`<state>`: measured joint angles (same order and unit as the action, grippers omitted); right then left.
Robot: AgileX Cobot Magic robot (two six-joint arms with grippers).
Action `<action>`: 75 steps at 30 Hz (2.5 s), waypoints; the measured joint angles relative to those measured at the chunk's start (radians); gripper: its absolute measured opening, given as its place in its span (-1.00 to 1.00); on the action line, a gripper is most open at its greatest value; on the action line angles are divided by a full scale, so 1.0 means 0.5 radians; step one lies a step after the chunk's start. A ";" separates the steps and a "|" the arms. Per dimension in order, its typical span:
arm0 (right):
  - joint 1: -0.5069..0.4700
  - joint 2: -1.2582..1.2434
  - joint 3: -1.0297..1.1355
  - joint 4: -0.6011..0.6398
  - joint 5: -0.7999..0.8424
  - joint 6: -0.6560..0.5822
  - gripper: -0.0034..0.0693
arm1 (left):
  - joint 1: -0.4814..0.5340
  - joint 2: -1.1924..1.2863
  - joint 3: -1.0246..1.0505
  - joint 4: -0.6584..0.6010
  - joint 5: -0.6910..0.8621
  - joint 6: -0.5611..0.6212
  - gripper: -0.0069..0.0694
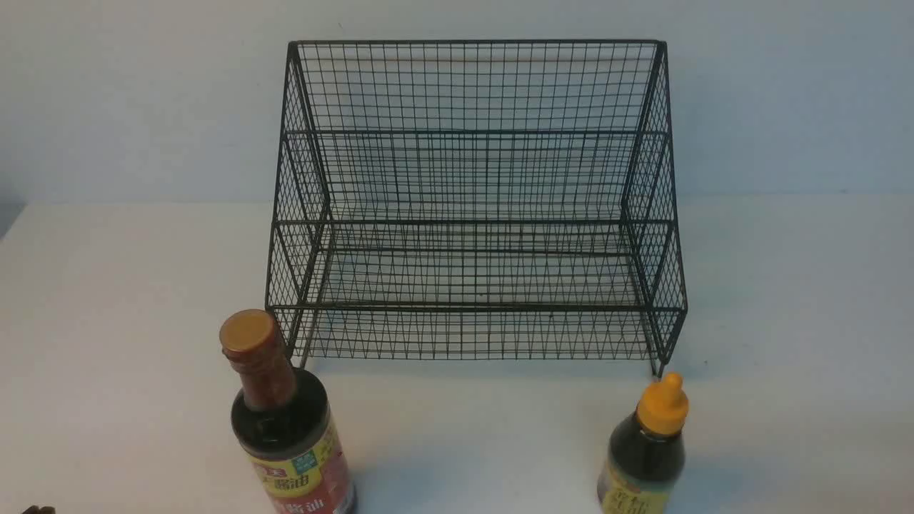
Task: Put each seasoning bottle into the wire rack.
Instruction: Use the left arm to grab the condiment bottle closest to it
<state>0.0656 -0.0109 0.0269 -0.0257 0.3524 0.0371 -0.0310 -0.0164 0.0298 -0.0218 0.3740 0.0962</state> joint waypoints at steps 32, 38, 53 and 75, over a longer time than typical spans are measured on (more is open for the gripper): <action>0.000 0.000 0.000 0.000 0.000 0.000 -0.95 | 0.000 0.000 0.000 -0.001 0.000 0.000 -0.83; 0.000 0.000 0.000 0.000 0.000 0.000 -0.95 | 0.000 0.000 0.000 -0.001 0.000 0.000 -0.83; 0.000 0.000 0.000 0.000 0.000 0.000 -0.95 | 0.000 0.000 0.000 -1.138 0.019 -0.667 -0.83; 0.000 0.000 0.000 0.000 0.000 0.000 -0.95 | 0.000 0.000 -0.185 -2.544 -0.213 0.062 -0.82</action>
<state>0.0656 -0.0109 0.0269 -0.0257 0.3524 0.0371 -0.0310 -0.0164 -0.0624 -1.2936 0.2677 0.1273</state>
